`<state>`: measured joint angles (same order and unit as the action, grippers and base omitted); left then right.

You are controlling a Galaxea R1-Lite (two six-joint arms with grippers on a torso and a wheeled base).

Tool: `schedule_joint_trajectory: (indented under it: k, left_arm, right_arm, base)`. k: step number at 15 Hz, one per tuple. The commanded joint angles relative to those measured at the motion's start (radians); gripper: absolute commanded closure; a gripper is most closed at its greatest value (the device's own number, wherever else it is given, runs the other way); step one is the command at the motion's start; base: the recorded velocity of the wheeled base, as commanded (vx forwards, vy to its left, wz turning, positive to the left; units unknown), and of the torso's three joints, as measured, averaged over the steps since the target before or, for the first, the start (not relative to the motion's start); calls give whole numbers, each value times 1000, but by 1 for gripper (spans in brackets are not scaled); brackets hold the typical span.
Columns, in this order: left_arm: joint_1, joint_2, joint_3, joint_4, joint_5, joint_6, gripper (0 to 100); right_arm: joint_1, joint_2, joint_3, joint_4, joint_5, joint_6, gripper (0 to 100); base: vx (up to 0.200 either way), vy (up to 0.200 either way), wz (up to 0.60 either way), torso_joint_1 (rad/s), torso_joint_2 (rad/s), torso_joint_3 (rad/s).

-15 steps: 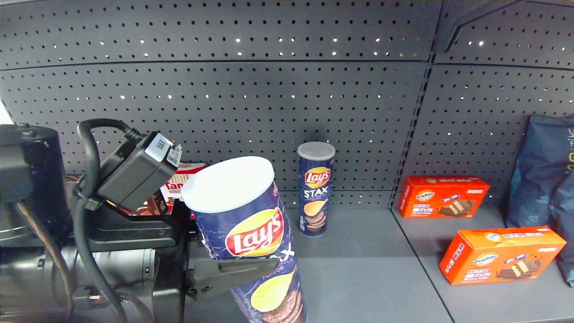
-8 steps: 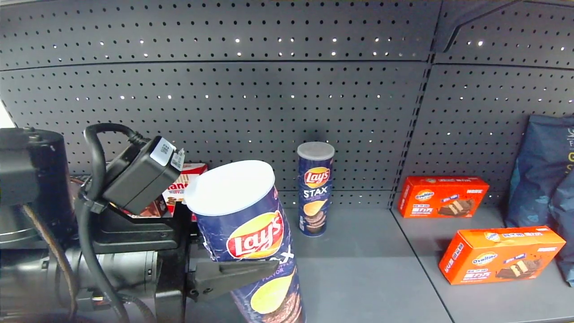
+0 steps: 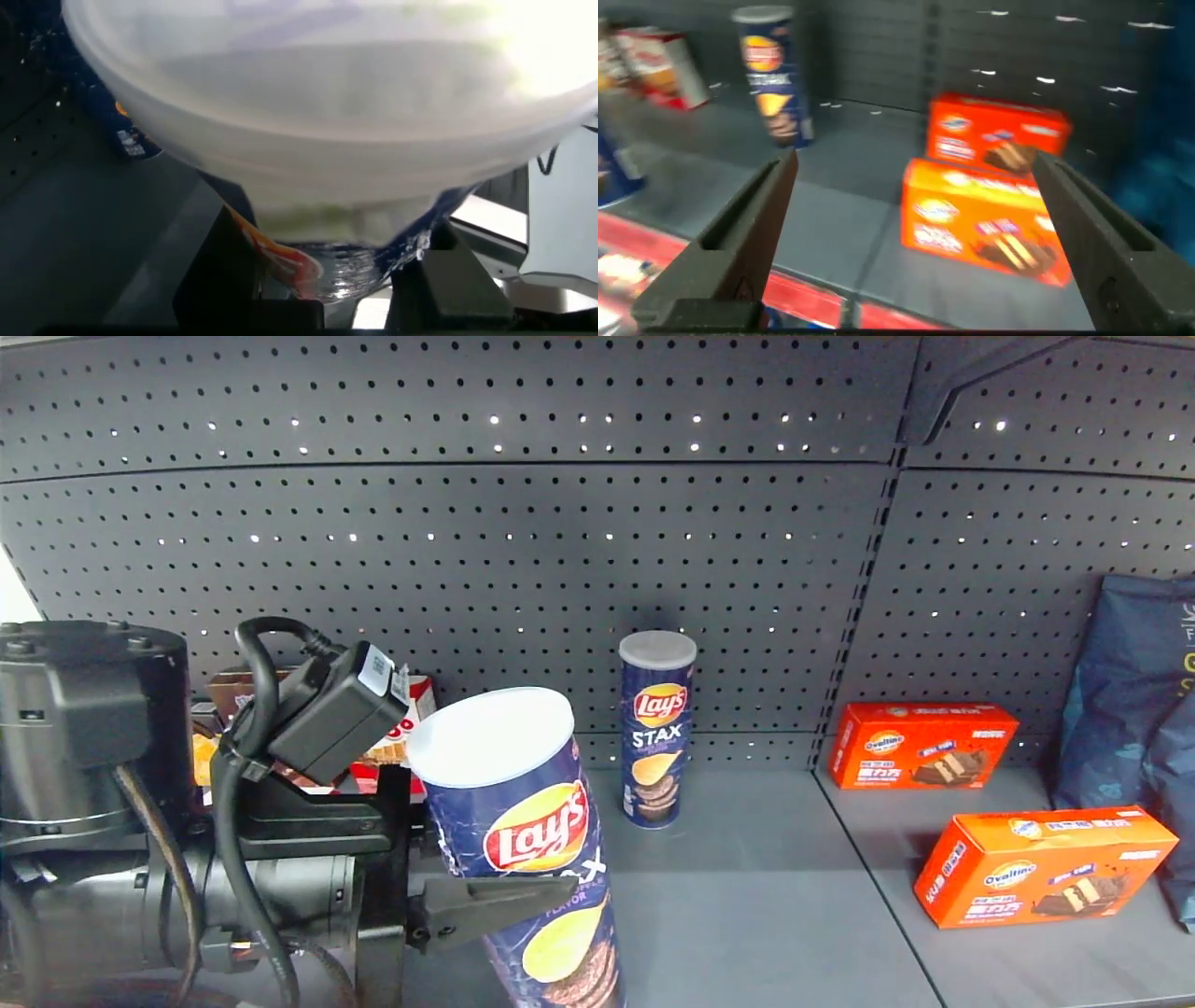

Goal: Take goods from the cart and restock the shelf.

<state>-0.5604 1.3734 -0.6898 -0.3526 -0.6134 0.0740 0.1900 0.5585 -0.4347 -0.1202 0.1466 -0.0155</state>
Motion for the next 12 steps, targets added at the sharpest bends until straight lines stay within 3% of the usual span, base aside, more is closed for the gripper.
schedule_joint_trajectory:
  k: [1, 3, 7, 9, 12]
  left_arm:
    - [24, 27, -4, -3, 0, 0, 100]
    - [24, 29, -2, -3, 0, 0, 100]
    - [34, 36, -5, -3, 0, 0, 100]
    - [50, 44, -10, -3, 0, 0, 100]
    - [60, 47, -17, -2, 1, 0, 100]
  right_arm:
    - [131, 218, -47, -52, 5, -3, 0]
    - [193, 291, -90, -55, 2, 0, 0]
    - [198, 468, -165, -111, 27, -3, 0]
    - [249, 577, -205, -133, 36, -24, 0]
    - [255, 739, -208, -299, 41, -78, 0]
  base:
    - [0, 0, 0, 0, 0, 0]
    - [0, 0, 0, 0, 0, 0]
    - [0, 0, 0, 0, 0, 0]
    - [0, 0, 0, 0, 0, 0]
    - [0, 0, 0, 0, 0, 0]
